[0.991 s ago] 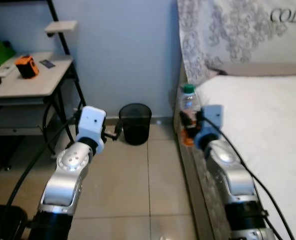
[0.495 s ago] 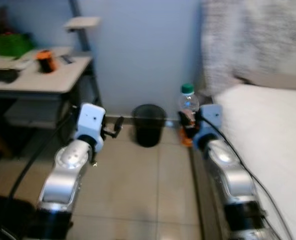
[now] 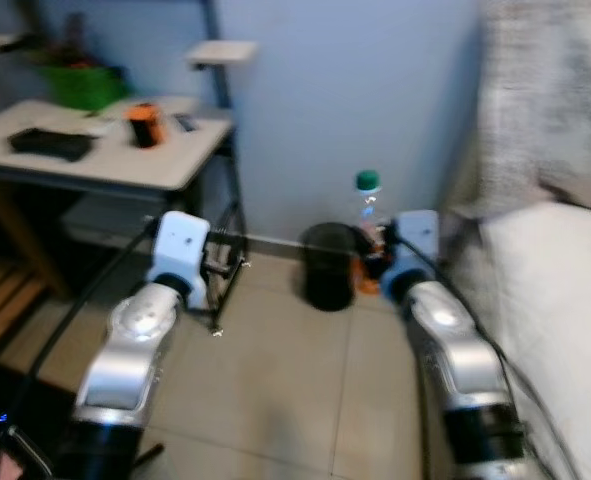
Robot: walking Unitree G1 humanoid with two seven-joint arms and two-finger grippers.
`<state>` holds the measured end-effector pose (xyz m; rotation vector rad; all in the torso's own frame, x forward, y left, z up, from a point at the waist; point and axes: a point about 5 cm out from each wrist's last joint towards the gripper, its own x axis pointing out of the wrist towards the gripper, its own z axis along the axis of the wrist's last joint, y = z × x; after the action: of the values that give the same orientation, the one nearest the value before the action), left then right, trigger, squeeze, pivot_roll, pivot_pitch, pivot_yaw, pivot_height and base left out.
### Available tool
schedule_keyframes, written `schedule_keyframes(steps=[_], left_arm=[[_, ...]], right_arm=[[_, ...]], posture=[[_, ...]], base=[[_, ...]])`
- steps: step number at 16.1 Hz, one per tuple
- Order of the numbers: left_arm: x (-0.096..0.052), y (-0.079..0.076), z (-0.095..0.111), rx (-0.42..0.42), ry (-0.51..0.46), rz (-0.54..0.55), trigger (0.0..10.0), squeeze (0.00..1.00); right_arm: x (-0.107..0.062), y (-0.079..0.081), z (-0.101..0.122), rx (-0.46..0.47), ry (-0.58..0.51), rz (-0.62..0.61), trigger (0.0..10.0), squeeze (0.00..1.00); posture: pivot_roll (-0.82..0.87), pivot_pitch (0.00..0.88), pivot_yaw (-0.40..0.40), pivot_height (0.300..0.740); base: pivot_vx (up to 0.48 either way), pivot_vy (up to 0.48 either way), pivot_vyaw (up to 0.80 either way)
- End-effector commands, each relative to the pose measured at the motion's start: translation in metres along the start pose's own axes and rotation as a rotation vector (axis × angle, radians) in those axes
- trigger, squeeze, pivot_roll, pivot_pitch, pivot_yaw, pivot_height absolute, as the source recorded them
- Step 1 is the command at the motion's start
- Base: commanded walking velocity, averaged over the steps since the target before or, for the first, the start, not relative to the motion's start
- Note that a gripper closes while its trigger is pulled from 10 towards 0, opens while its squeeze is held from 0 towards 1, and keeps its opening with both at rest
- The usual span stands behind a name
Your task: Clean up the room
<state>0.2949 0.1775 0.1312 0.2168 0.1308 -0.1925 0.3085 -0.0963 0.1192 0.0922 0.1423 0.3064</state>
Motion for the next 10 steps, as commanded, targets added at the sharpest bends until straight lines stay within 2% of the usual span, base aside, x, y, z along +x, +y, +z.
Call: schedule_keyframes(steps=[1, 10], left_arm=[[0.0020, -0.0038, 0.0050, -0.003, -0.019, -0.011, 10.0, 0.00], [0.0024, -0.0047, 0.0049, -0.003, -0.021, -0.016, 10.0, 0.00]], right_arm=[[-0.0012, -0.0085, 0.0025, -0.004, -0.005, -0.024, 10.0, 0.00], [-0.0017, -0.0080, 0.0021, -0.017, -0.004, -0.018, 10.0, 0.00]], posture=[[0.07, 0.000, 0.040, 0.740], [0.07, 0.000, 0.038, 0.740]], base=[[0.337, 0.000, 0.00], [0.342, 0.000, 0.00]])
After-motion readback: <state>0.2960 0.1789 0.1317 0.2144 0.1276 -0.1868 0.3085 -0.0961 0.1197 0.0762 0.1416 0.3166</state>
